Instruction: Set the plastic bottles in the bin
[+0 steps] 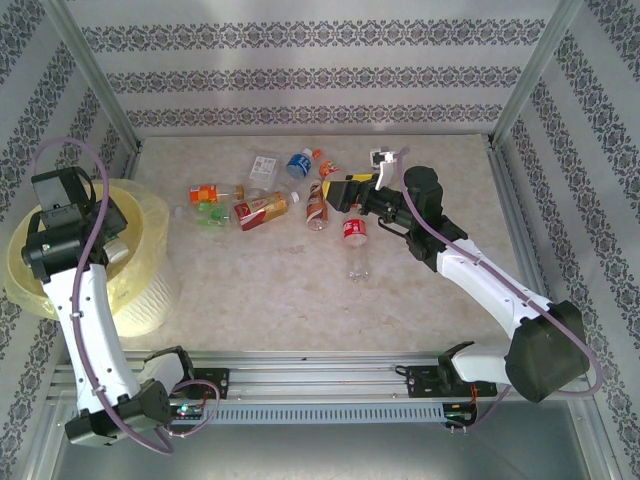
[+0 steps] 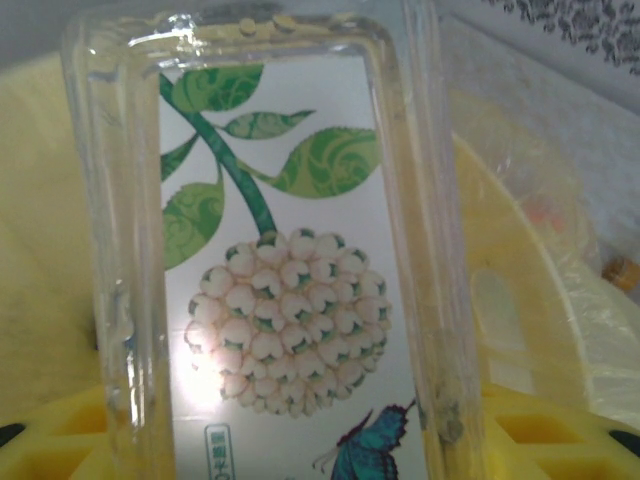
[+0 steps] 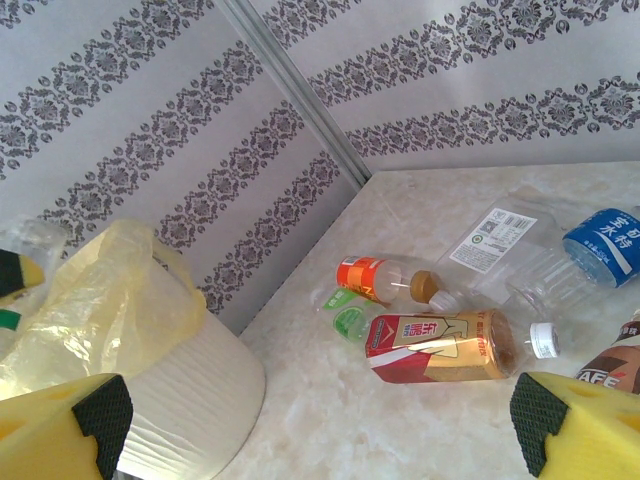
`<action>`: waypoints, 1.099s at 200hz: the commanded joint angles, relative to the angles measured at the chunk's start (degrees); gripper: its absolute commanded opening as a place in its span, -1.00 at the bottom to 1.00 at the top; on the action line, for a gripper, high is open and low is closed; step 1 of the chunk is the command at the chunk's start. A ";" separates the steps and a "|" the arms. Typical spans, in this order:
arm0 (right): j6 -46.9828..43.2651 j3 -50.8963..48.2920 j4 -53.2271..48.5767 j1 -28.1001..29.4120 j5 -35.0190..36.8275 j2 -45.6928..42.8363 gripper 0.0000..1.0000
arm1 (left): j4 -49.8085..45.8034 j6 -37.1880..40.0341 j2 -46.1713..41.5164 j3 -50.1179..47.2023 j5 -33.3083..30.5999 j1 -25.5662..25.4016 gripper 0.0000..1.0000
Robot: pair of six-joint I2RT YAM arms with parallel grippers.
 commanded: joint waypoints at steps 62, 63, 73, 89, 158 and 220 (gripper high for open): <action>-1.00 0.91 0.92 0.54 0.23 -0.55 0.96 | 1.39 -1.65 -0.05 -3.79 2.81 3.35 0.51; -0.98 0.90 0.92 0.54 0.23 -0.56 0.96 | 1.37 -1.70 -0.06 -3.75 2.78 3.35 0.52; -0.88 0.88 0.92 0.54 0.45 -0.57 0.96 | 1.17 -1.83 0.02 -3.44 2.29 3.35 0.56; -0.77 0.72 0.92 0.54 0.76 -0.66 0.96 | 0.92 -2.33 -0.04 -2.64 1.38 3.35 0.64; -0.52 0.19 0.30 0.54 2.49 -0.96 0.96 | 0.02 -6.08 0.23 -0.24 5.51 3.10 0.87; -0.22 -1.35 -1.60 0.04 7.51 -2.44 0.96 | -0.50 -9.00 -0.54 2.26 4.53 -0.52 1.00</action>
